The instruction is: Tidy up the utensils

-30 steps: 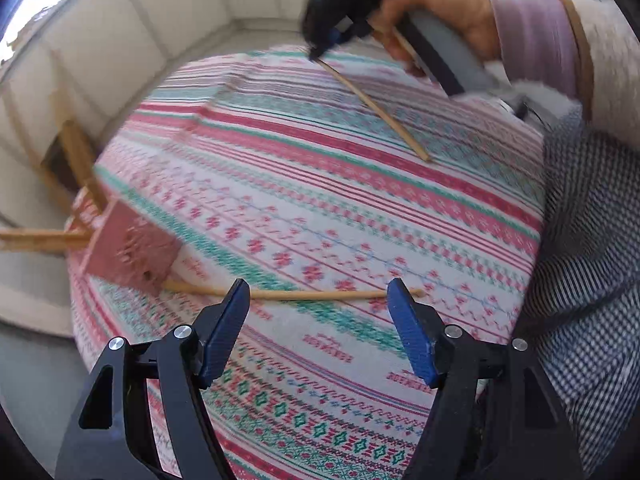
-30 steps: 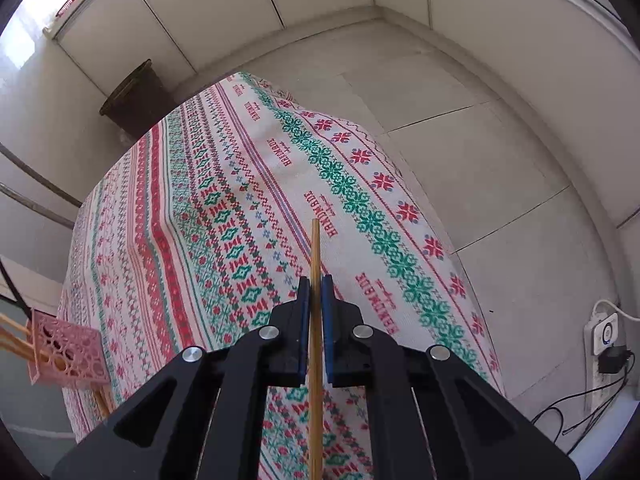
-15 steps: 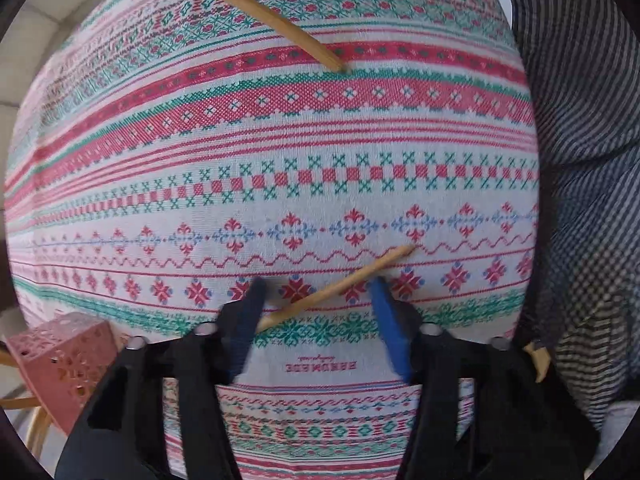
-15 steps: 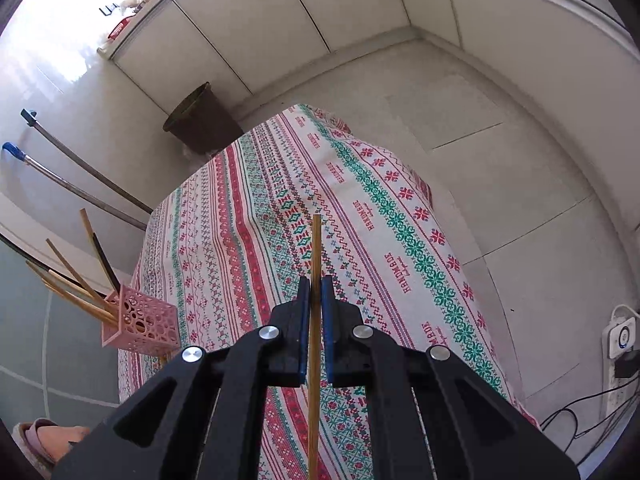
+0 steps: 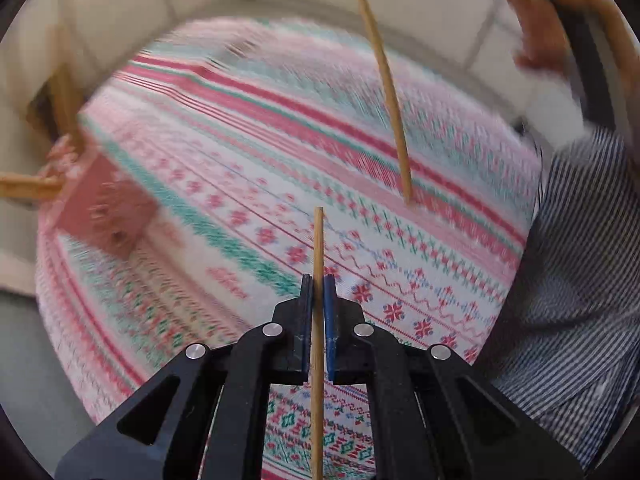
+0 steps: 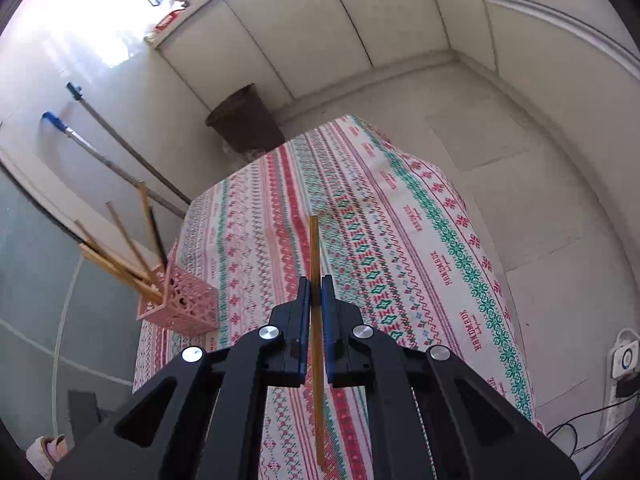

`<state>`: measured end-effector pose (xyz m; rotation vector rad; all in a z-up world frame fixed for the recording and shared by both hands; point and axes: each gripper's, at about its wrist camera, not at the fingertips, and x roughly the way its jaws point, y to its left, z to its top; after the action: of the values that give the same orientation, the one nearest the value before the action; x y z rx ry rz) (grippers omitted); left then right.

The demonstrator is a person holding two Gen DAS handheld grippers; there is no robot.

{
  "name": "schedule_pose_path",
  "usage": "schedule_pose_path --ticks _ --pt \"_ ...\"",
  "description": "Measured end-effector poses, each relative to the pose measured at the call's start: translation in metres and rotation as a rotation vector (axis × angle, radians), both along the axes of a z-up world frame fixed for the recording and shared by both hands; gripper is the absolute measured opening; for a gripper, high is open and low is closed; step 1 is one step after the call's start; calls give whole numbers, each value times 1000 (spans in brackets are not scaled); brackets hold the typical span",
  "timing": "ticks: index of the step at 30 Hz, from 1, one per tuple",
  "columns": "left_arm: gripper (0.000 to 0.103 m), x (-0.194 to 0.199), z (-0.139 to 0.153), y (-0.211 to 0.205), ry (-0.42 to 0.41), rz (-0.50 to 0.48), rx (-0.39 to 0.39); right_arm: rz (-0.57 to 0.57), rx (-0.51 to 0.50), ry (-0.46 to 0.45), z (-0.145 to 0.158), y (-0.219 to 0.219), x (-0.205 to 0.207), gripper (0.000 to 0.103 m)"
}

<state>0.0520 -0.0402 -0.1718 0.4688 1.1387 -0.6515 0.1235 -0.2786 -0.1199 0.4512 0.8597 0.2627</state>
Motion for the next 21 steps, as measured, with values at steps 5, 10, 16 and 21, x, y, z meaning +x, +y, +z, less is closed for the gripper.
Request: schedule_pose_path --ticks 5,10,16,21 --pt "5 -33 71 36 -201 181 -186 54 24 -86 35 24 -43 6" --pt "5 -60 126 62 -372 318 -262 103 34 -152 72 42 -64 6" --pt "5 -43 198 69 -531 432 -330 114 78 -263 136 49 -63 6" --pt "5 -9 237 72 -617 495 -340 138 108 -325 176 50 -53 6"
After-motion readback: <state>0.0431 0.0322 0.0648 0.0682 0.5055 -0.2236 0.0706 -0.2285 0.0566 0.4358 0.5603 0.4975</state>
